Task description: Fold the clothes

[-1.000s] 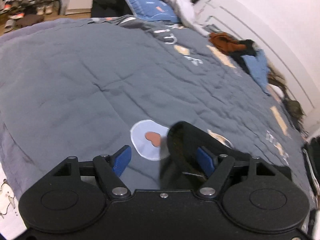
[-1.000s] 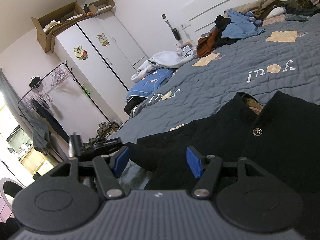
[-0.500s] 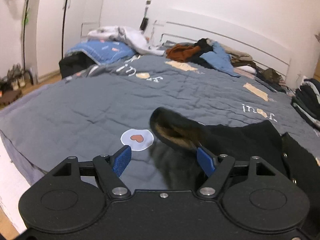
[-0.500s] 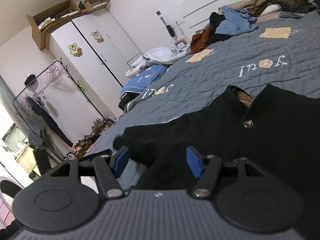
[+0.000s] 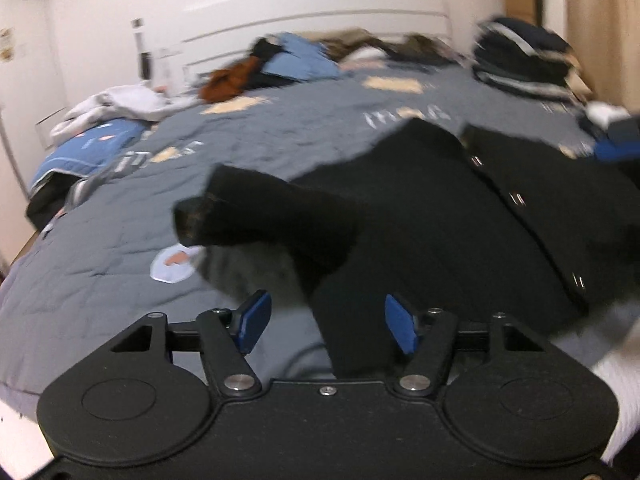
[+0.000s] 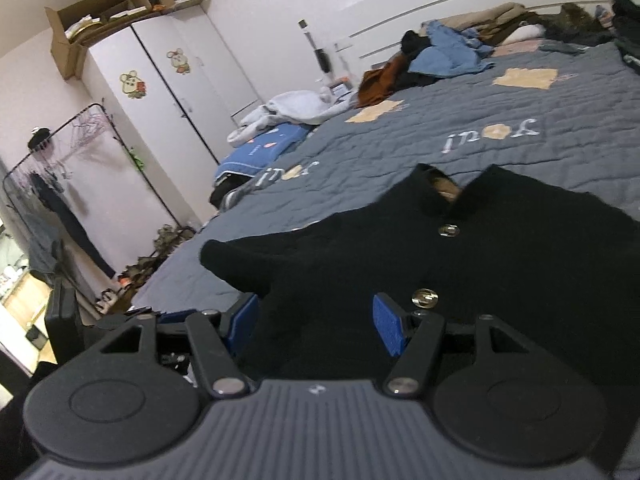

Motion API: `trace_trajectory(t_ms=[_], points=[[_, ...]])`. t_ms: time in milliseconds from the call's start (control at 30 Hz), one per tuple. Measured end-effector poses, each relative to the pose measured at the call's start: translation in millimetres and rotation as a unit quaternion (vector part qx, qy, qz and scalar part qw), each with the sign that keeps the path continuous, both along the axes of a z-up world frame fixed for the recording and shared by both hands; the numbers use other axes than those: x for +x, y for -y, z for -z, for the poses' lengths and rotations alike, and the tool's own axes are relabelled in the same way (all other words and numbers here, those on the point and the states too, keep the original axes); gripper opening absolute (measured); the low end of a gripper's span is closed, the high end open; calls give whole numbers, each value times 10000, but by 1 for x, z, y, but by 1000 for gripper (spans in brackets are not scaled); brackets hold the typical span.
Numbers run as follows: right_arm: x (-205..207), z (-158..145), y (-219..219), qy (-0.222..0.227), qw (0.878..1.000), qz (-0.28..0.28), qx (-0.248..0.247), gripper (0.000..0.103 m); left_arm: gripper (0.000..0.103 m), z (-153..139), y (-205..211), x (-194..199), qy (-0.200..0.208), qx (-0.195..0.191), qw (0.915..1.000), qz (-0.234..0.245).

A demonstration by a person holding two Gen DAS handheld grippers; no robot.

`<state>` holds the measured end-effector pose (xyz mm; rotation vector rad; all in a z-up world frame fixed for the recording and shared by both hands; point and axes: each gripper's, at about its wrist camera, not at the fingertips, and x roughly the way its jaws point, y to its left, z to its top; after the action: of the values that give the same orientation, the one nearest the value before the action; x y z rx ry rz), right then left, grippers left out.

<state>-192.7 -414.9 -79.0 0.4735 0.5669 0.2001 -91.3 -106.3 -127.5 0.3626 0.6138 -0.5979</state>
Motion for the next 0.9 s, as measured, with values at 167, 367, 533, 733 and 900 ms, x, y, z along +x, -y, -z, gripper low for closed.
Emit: trace_trajectory(t_ms=[167,367,533,733,900], points=[[-17,6,7,-106,9996,135,-233,63,61,6,-5,-10,-24,157,9995,288],[-42,20,11,-365,9976,231,-547,63,61,13,-5,-18,16,381,9976,576],[-63,31,14,-556,9952,305,-739,63,61,14,1,-21,41,443,9964,717],[-87,41,24,-737,9910,453,-1017,63,61,17,9,-21,114,668,9938,883],[-106,45,36,-776,9870,627,-1258,63,62,24,10,-14,-41,875,9929,806]])
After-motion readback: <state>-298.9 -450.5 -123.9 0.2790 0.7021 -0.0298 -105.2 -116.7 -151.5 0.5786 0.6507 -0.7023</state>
